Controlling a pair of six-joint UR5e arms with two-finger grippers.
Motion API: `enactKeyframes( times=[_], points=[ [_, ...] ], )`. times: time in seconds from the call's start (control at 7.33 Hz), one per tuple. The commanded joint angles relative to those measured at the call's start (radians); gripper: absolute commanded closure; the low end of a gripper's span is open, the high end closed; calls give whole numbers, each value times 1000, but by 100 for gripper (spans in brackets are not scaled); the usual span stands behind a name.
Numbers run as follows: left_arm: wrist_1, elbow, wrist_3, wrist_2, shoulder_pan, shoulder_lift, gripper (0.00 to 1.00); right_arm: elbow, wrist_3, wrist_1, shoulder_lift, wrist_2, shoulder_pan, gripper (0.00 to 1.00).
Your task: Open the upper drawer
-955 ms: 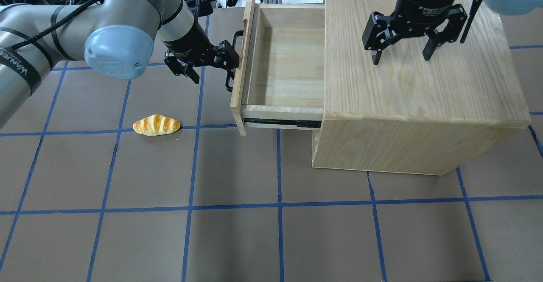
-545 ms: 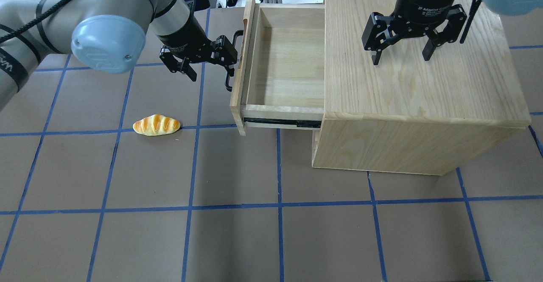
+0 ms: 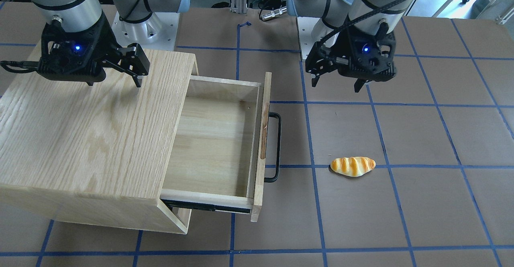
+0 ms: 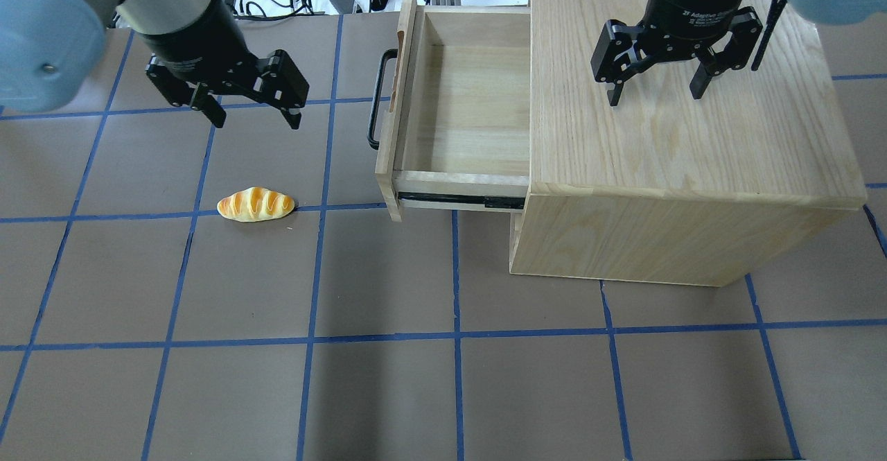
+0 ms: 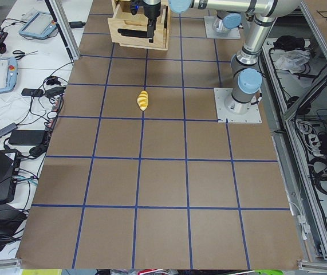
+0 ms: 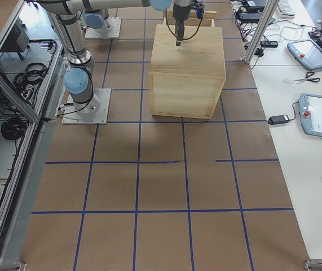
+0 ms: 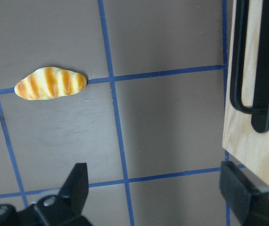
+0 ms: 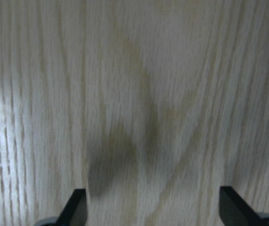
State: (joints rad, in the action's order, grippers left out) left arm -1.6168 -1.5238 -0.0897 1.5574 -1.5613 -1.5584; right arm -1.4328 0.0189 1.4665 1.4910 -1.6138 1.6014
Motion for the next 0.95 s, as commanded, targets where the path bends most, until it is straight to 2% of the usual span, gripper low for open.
enactKeyframes(
  times=[0.0, 0.82],
  points=[
    [-40, 0, 4, 29, 23, 40, 0, -1, 1, 0, 0, 0, 0, 0],
    [-5, -7, 2, 27, 32, 23, 0, -1, 1, 0, 0, 0, 0, 0]
  ],
)
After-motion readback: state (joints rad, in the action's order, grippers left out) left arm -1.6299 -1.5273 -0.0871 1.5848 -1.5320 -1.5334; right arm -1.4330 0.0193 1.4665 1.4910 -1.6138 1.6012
